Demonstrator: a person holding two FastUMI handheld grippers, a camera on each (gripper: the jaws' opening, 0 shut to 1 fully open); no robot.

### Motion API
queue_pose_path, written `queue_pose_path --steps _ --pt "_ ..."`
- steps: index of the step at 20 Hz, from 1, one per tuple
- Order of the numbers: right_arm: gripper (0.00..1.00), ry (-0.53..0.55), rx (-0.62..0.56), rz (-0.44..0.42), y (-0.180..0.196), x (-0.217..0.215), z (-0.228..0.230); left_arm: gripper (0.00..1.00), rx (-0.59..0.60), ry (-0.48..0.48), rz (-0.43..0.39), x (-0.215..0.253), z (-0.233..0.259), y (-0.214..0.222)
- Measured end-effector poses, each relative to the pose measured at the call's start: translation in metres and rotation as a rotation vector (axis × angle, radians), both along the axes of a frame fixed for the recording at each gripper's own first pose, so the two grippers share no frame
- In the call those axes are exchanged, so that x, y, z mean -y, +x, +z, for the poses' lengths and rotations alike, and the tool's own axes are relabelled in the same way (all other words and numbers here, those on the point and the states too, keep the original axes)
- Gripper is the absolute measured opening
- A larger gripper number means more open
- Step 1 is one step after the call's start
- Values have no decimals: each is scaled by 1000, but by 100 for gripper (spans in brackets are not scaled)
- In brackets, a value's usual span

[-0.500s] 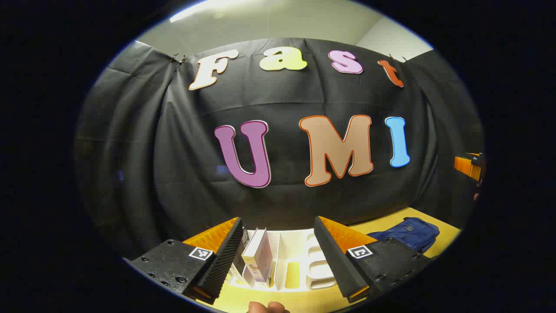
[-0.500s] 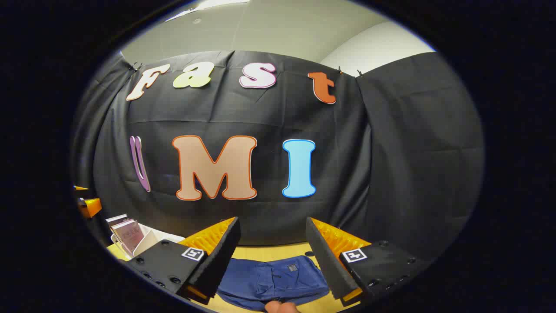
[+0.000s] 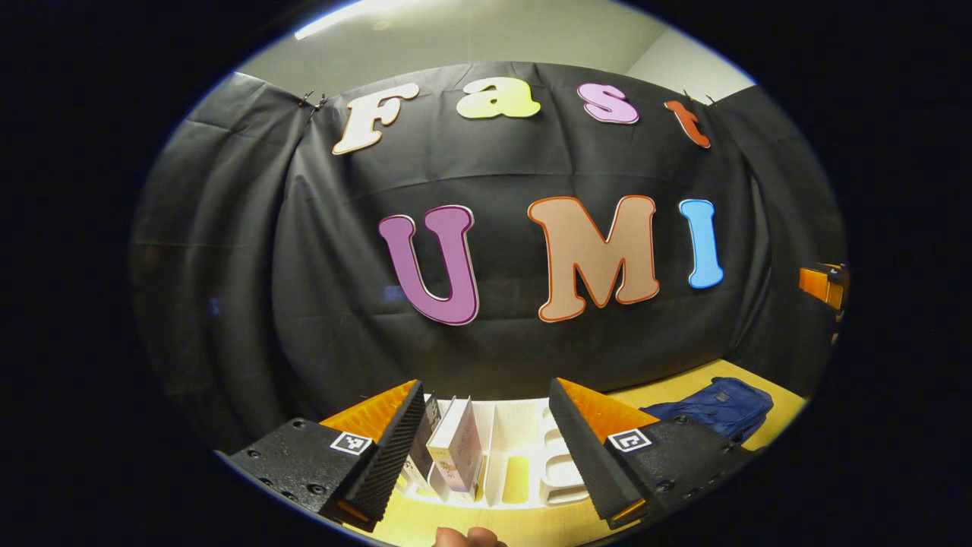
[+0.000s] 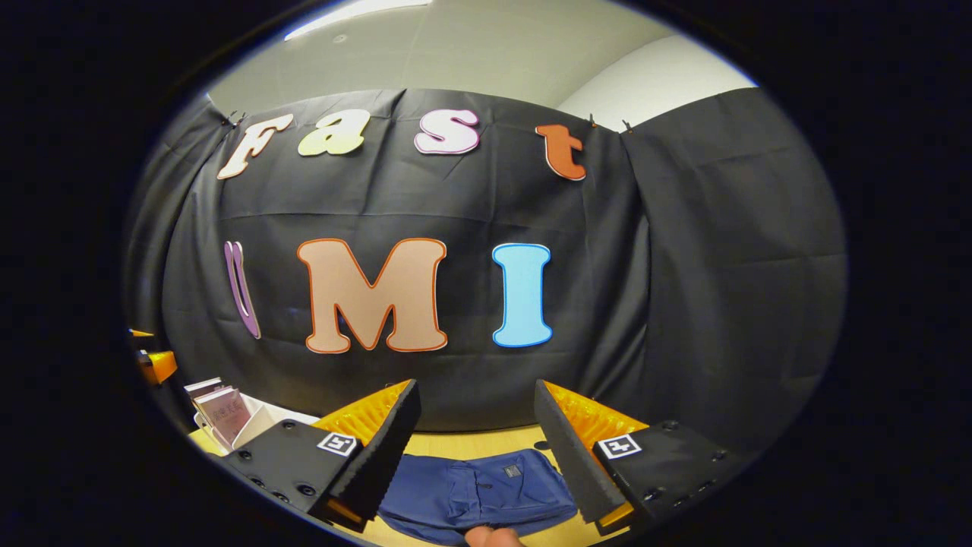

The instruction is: Open the schoolbag, grab two books from the bookshelf and put them into the schoolbag.

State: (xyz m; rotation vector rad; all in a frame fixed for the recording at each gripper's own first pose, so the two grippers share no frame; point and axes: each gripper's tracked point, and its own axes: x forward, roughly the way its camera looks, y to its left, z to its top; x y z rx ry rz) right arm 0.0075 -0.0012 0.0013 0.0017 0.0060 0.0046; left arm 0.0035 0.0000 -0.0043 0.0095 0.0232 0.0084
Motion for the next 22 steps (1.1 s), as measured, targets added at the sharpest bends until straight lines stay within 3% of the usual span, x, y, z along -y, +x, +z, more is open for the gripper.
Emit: queue_pose_path --steps 1,3,6,7,13,15,19,22 --pt "91 -10 1 3 0 -1 0 100 -2 -2 0 0 -1 0" --pt "91 -13 0 6 0 -1 -1 96 -4 -4 -4 3 0 0" --pt "92 0 -2 4 -1 -1 -1 100 -11 -11 -3 2 -2 3" --pt "91 0 -2 0 0 0 -1 96 -11 -14 4 1 -3 4" --pt "91 -9 3 -3 -1 0 0 96 -21 -25 6 -1 -8 3" --pt "91 -22 -2 5 -2 -2 -3 100 -25 -29 8 -3 -10 3" --pt "91 -114 -13 84 3 -20 -17 96 -20 -34 -5 -1 -10 1" --pt "92 -230 -74 153 4 -39 -58 100 -18 -29 -3 -2 -8 1"
